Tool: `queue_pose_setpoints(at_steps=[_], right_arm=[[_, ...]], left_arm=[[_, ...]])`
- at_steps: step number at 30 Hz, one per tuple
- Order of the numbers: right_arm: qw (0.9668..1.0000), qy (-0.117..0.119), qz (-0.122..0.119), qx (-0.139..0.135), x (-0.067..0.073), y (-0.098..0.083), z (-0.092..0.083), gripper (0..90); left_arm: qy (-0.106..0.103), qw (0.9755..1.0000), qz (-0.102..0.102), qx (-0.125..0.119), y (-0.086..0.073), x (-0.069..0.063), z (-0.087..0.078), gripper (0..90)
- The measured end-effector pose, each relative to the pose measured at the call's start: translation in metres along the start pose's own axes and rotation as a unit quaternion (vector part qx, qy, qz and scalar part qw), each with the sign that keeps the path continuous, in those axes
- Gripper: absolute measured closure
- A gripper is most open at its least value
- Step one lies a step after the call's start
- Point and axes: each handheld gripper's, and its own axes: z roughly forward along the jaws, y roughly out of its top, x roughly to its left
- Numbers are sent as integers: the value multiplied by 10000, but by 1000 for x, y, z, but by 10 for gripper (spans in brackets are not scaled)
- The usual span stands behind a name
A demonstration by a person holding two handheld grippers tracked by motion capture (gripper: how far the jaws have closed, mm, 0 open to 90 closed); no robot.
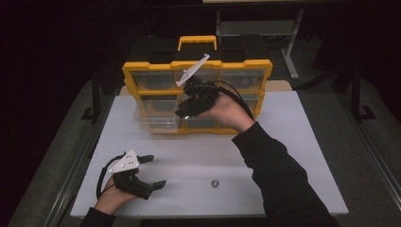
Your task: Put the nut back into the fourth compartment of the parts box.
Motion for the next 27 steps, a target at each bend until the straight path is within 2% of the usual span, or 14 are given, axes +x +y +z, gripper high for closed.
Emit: queue_pose_setpoints(at_steps=[4,6,7,9,14,16,18,19,27], right_arm=[[10000,-15,-28,6,-2,10,3,692],[10000,-27,-24,8,-2,15,5,692],[10000,-28,27,50,-2,17,6,692],[10000,-28,-39,13,-3,21,10,692],[10000,-29,-38,61,-5,29,21,692],[9999,-43,-23,101,-6,31,25,692],[9999,-32,-12,141,-7,32,31,692],[9998,-30,-2,185,-8,32,34,692],[9991,-15,-52,412,-13,31,54,690]], left_arm=[[1,10000,-19,-14,0,0,0,0],[8,10000,43,-11,0,1,-1,0],[14,10000,38,-9,0,1,-1,0],[-4,10000,-48,-55,0,-1,0,0],[-17,10000,-43,-62,1,-1,0,0],[-4,10000,6,-19,1,0,-1,0],[-10,10000,-8,-40,1,-1,-1,0],[-26,9999,-82,-103,1,-2,0,0],[-19,10000,-68,-65,1,-2,0,0]])
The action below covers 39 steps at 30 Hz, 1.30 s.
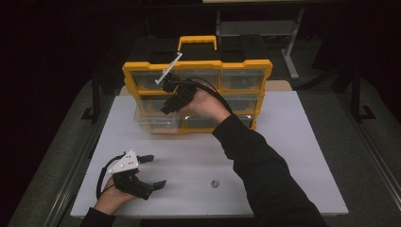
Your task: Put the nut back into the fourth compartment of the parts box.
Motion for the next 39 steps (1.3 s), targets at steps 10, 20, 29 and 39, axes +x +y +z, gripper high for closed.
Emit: queue_pose_setpoints(at_steps=[10,20,29,39], right_arm=[[10000,-30,28,-90,0,-1,-3,713],[9992,47,-7,-386,3,-18,-39,890],[9987,-51,35,-496,1,-47,-56,877],[9982,-146,252,-530,1,-79,-54,593]], left_arm=[[-2,10000,-5,-20,0,0,0,0],[31,10000,55,69,-1,1,0,0],[44,9999,73,77,-1,1,-1,0],[53,10000,28,33,-1,1,0,0]])
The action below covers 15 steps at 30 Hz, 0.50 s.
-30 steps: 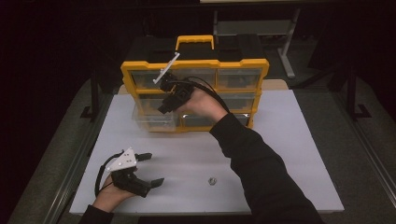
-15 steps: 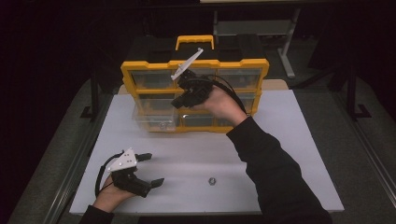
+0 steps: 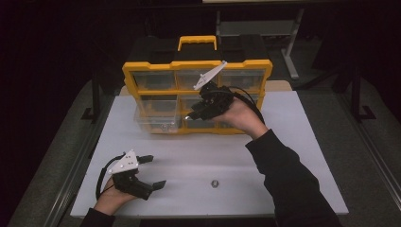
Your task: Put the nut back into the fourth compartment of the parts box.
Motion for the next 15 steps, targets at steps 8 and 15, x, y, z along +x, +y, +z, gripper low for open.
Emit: queue_pose_setpoints(at_steps=[8,15], right_arm=[[10000,29,49,43,3,-24,3,435],[10000,-2,82,-3,5,-47,7,276]], left_arm=[[-4,10000,26,18,0,0,-1,0],[-25,10000,-23,39,0,-1,0,0]])
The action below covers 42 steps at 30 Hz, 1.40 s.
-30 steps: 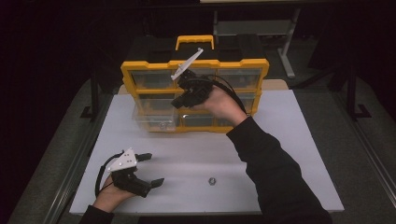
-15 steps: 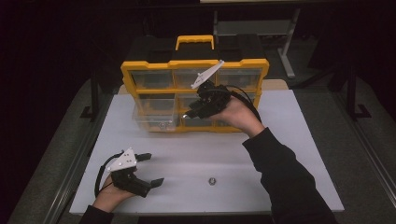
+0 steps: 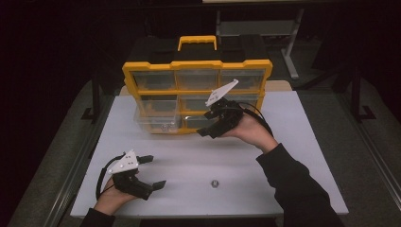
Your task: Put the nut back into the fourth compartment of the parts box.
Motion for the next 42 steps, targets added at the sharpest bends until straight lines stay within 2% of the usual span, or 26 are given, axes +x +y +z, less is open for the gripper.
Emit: queue_pose_setpoints(at_steps=[4,5,9,14,19,21,22,25,27,28,32,34,38,40,41,42], right_arm=[[9999,-31,100,-29,4,-11,2,228],[10000,-54,63,-19,5,-14,3,222],[10000,-29,35,-35,10,-30,6,221],[9998,8,185,-51,13,-46,8,223],[9996,7,270,-12,16,-61,11,225],[9997,-42,223,-13,17,-66,11,226],[9995,-19,311,-47,19,-68,11,227],[9996,16,282,-77,23,-76,12,234],[9997,18,237,-6,25,-81,15,235],[9996,47,286,6,27,-82,15,239],[9997,121,190,57,30,-92,19,259],[9995,195,251,52,32,-95,21,277],[9992,276,204,196,38,-103,27,314],[9987,348,270,248,41,-106,30,331],[9988,344,175,297,41,-108,32,342],[9984,404,206,338,43,-109,33,363]], left_arm=[[4,10000,35,20,0,0,0,0],[2,10000,23,4,0,0,0,0],[1,10000,45,5,0,1,0,0],[7,10000,92,27,0,1,0,0],[9,10000,42,7,0,0,0,0],[11,10000,38,7,0,0,0,0],[8,10000,43,13,0,0,0,0],[5,10000,27,16,-1,0,0,0],[4,10000,19,23,-1,0,1,0],[3,10000,32,26,-1,-1,0,0],[-1,10000,30,8,-1,-1,0,0],[-3,10000,24,13,-1,-1,0,0],[4,10000,49,7,-1,0,0,0],[3,10000,21,16,-1,-1,0,0],[2,10000,40,8,-1,-1,0,0],[-2,10000,50,14,0,-1,0,0]])
